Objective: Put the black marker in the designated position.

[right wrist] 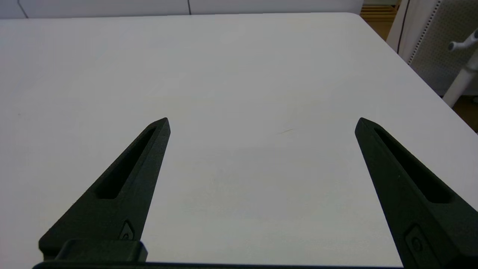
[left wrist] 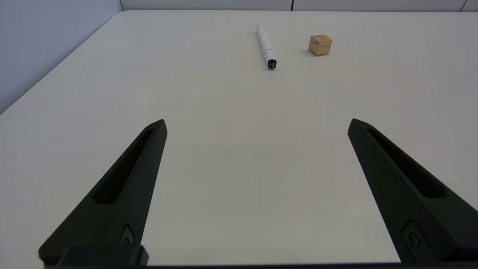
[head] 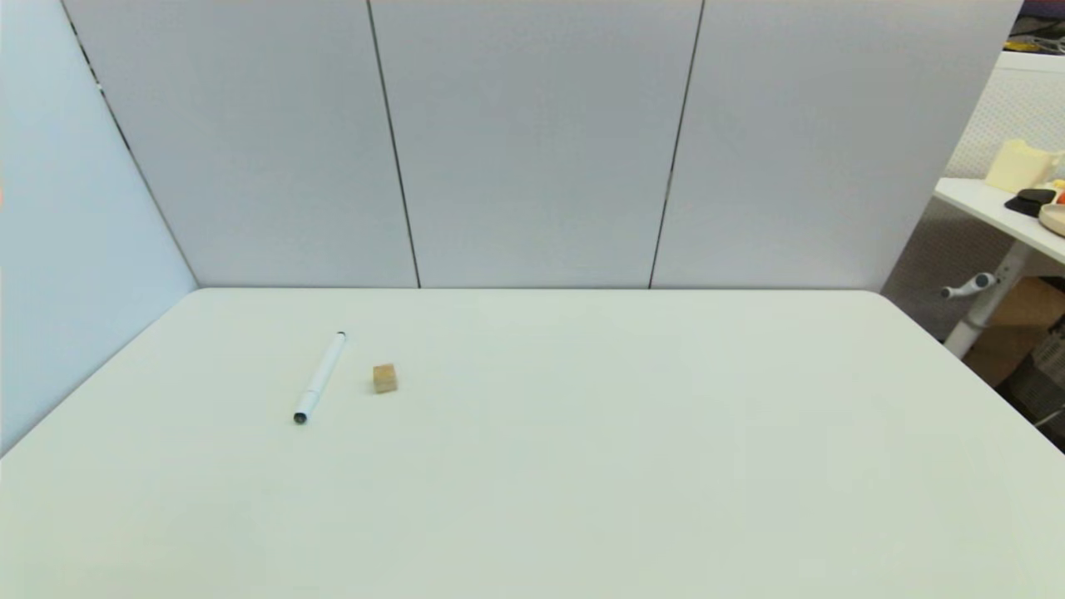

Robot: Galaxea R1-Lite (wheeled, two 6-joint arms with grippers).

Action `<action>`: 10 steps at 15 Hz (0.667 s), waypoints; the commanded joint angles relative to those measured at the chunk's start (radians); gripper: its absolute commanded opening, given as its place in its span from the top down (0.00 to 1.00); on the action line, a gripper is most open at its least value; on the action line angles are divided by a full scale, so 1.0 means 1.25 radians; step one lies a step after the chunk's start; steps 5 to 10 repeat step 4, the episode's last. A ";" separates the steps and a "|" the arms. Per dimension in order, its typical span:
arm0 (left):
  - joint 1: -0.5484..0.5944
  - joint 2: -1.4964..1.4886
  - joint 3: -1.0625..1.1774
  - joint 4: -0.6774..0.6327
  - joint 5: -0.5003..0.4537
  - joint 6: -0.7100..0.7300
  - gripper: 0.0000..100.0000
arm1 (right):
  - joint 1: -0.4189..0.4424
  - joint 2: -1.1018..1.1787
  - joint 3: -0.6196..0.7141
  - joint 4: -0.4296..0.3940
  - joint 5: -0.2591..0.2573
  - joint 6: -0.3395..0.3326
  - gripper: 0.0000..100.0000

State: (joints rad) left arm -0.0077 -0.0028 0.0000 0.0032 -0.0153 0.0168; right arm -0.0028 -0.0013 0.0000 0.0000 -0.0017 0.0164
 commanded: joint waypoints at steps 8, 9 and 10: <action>0.000 0.002 0.000 0.000 0.000 0.000 0.00 | 0.000 0.001 0.000 -0.001 0.001 0.000 0.00; 0.000 0.002 0.000 0.000 0.000 0.000 0.00 | 0.000 0.001 0.000 -0.001 0.001 0.000 0.00; 0.000 0.002 0.000 0.000 0.000 0.000 0.00 | 0.000 0.001 0.000 -0.001 0.001 0.000 0.00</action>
